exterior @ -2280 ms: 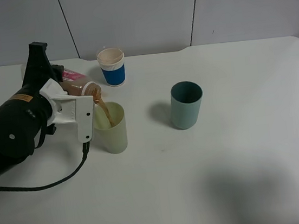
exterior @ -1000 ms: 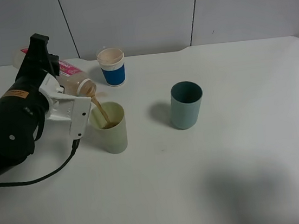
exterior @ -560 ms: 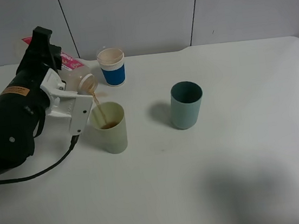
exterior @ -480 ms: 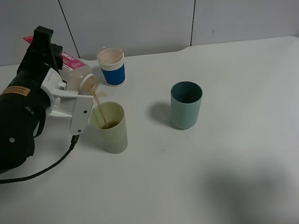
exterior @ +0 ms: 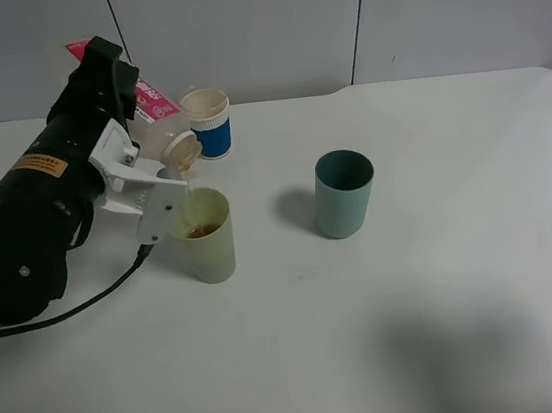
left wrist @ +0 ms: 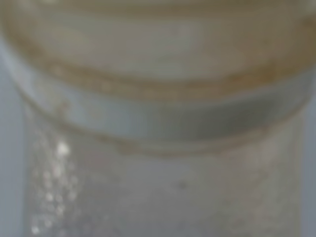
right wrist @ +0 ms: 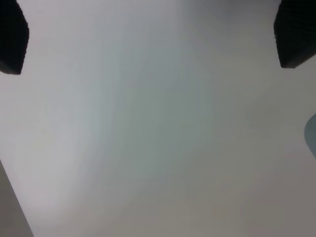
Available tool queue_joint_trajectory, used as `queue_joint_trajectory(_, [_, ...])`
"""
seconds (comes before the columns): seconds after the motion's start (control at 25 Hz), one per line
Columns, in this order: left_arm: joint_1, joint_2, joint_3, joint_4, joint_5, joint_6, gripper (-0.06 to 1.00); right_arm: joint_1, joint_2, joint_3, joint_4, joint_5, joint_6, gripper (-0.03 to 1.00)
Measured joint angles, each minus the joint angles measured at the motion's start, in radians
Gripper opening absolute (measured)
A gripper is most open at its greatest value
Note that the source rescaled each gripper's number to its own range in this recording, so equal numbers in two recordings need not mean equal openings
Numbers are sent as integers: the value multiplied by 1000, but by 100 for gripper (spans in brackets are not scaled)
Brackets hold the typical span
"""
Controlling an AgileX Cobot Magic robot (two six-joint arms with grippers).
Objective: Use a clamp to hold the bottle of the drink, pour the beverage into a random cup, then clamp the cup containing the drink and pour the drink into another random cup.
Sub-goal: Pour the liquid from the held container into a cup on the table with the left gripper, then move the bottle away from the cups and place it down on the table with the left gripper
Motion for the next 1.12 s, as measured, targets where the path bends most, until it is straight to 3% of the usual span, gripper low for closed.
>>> queue_joint_trajectory(0.28, [-9, 0, 0, -10, 0, -15, 1, 0, 0, 0, 0, 0, 0, 100])
queue_joint_trajectory(0.44, [-9, 0, 0, -77, 2, -138, 1, 0, 0, 0, 0, 0, 0, 100])
queue_joint_trajectory(0.64, [-5, -22, 0, -175, 99, -438, 1, 0, 0, 0, 0, 0, 0, 100])
queue_joint_trajectory(0.8, [35, -82, 1, -167, 251, -709, 1, 0, 0, 0, 0, 0, 0, 100])
queue_joint_trajectory(0.96, [125, -178, 2, -78, 466, -966, 1, 0, 0, 0, 0, 0, 0, 100])
queue_joint_trajectory(1.12, [247, -259, 2, 126, 657, -1263, 1, 0, 0, 0, 0, 0, 0, 100])
